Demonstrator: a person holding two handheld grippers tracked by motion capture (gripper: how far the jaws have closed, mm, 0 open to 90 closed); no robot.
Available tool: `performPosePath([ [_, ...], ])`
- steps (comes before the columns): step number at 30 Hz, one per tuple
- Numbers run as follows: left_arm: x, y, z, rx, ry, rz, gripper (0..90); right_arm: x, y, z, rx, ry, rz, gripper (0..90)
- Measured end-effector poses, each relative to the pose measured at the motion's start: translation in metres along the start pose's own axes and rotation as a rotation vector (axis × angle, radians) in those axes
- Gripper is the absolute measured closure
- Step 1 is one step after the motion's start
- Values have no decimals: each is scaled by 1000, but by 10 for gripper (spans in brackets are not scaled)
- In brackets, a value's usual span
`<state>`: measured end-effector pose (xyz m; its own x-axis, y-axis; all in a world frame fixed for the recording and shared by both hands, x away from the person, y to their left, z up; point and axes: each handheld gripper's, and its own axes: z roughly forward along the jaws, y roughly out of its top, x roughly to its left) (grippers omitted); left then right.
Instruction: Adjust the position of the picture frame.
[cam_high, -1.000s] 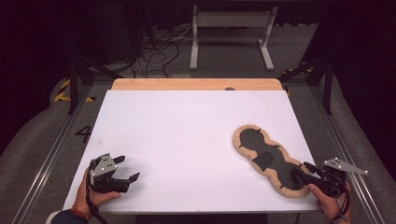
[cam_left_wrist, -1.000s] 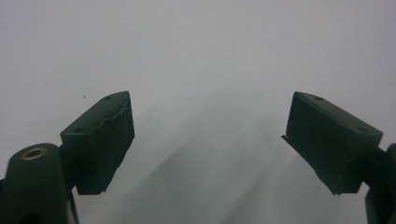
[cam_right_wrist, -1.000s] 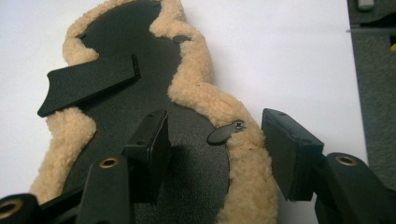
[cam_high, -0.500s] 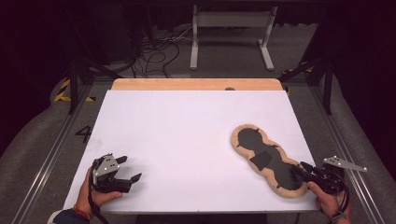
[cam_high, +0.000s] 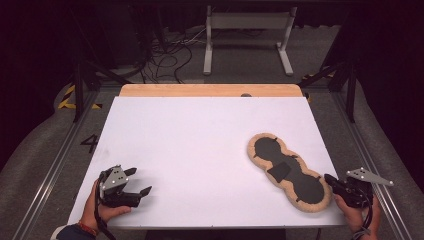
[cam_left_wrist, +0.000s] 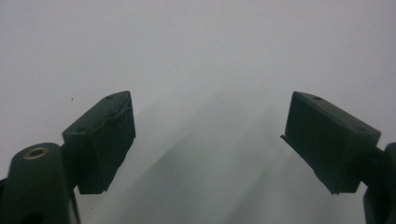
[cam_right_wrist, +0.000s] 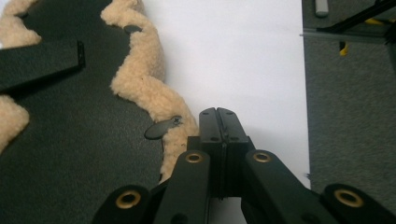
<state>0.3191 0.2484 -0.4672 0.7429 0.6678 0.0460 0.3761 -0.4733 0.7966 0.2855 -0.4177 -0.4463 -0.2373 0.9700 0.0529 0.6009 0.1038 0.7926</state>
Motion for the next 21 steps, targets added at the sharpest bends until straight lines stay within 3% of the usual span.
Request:
performPosePath([
  [1,0,0,0,2,0,0,166,-1,-1,2,6,14,27,900],
  [4,-1,1,2,5,-3,6,165,1,0,8,16,32,45,900],
  [8,-1,1,2,6,-2,4,165,15,5,17,32,109,-8,900],
  [9,-1,1,2,6,-2,4,165,21,8,19,46,118,-37,900],
  [12,-1,1,2,6,0,4,165,29,13,25,56,147,-61,900],
  [14,-1,1,2,7,1,6,165,35,18,32,60,145,-86,900],
  [16,-1,1,2,9,1,6,165,36,21,37,64,165,-80,900],
  [20,-1,1,3,12,-1,7,165,38,33,51,84,204,-125,900],
  [21,-2,2,3,10,0,4,165,39,37,56,93,193,-139,900],
])
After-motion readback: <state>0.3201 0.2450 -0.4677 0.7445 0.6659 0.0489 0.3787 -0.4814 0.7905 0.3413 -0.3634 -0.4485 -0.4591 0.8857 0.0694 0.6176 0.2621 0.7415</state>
